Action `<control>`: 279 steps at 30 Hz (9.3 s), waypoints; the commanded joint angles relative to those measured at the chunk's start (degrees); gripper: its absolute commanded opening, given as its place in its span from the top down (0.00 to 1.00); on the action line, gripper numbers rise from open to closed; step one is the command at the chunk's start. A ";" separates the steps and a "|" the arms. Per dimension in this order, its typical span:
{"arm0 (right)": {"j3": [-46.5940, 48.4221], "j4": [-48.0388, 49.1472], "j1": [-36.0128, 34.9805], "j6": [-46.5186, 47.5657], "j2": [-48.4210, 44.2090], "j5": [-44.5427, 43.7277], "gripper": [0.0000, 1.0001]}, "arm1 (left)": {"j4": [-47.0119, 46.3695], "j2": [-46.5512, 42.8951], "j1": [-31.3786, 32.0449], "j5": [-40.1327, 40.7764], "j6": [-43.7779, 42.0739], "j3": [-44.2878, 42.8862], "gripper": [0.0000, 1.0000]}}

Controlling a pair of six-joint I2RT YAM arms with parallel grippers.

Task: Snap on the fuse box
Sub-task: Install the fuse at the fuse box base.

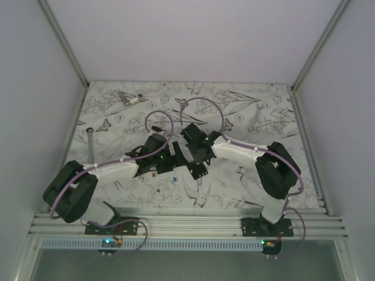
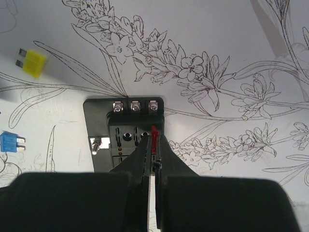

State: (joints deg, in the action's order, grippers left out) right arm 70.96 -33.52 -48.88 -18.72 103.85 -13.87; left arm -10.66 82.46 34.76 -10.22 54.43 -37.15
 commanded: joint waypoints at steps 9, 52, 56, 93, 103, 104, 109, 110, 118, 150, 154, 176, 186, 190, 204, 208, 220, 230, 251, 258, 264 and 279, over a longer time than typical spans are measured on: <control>-2.27 1.58 0.02 -0.77 -3.75 -0.63 1.00 | -0.07 -0.70 -0.49 -0.27 0.50 0.67 0.02; -13.90 15.40 -0.01 -2.72 -9.77 -0.91 1.00 | -0.11 0.95 -0.33 -2.52 1.11 -0.85 0.04; -14.97 16.11 0.01 -1.19 -10.06 0.37 1.00 | -0.06 1.66 -0.08 -3.22 0.84 -1.54 0.07; -19.10 18.31 -0.07 -4.06 -13.39 1.49 1.00 | -4.79 9.08 5.78 1.94 7.57 -4.98 0.69; -18.84 18.58 -0.19 -4.96 -13.32 1.48 1.00 | -4.71 11.65 6.06 1.49 8.49 -5.39 0.76; -18.84 18.58 -0.24 -4.98 -13.39 1.50 1.00 | -4.71 11.41 6.03 1.58 8.49 -5.23 0.77; -18.75 18.66 -0.25 -5.02 -13.15 1.39 1.00 | -4.72 12.07 6.25 0.56 8.67 -5.23 0.81; -18.71 18.73 -0.25 -5.06 -13.11 1.42 1.00 | -4.68 12.42 6.35 0.39 8.63 -5.37 0.81; -19.22 19.77 -0.34 -5.60 -13.27 1.26 1.00 | -4.65 13.78 6.81 -0.23 8.57 -5.82 0.84; -16.30 16.98 -0.34 8.00 -11.68 6.90 1.00 | -3.32 14.98 5.27 0.74 7.32 -5.14 0.85; -16.66 18.20 -0.34 8.74 -12.68 6.05 1.00 | -3.12 15.08 4.74 0.44 7.14 -5.30 0.85; -18.66 18.99 -0.07 7.03 -13.42 4.85 1.00 | -2.68 15.22 4.48 -0.19 6.91 -5.39 0.85; -18.58 20.74 -0.07 6.19 -13.02 4.31 1.00 | -2.70 14.95 4.46 -0.20 7.07 -5.22 0.86; -18.58 21.21 -0.10 5.81 -13.24 3.76 1.00 | -2.70 14.97 4.47 -0.25 7.01 -5.29 0.85; -19.45 20.63 -0.07 4.94 -12.35 3.33 1.00 | -2.70 14.83 4.47 -0.25 7.01 -5.22 0.86; -19.61 20.16 -0.08 4.99 -12.87 2.82 1.00 | -2.71 14.77 4.45 -0.27 7.03 -5.22 0.85; -19.87 20.10 -0.07 4.60 -13.42 1.33 1.00 | -2.64 14.41 4.44 -0.17 7.04 -4.96 0.85; -20.21 21.40 -0.08 4.32 -11.55 3.02 1.00 | -2.62 14.51 4.46 -0.19 7.06 -5.03 0.86; -18.46 11.00 -0.51 7.45 -5.79 5.34 1.00 | -2.44 15.90 3.50 0.03 6.94 -5.36 0.86; -18.75 9.08 -0.35 8.36 -3.98 4.46 1.00 | -2.43 15.72 2.70 0.44 6.87 -4.55 0.86; -18.87 7.30 1.83 7.33 -3.71 5.51 1.00 | -2.39 15.50 2.23 0.50 6.87 -3.95 0.86; -17.37 1.56 1.86 9.83 1.13 8.52 1.00 | -2.44 16.66 1.97 0.44 7.22 -4.06 0.86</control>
State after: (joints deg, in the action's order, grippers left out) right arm 58.54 -19.55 -47.48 -10.41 97.97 -8.78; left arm -16.32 96.84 37.12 -11.73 62.37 -42.78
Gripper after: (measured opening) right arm 0.026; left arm 0.140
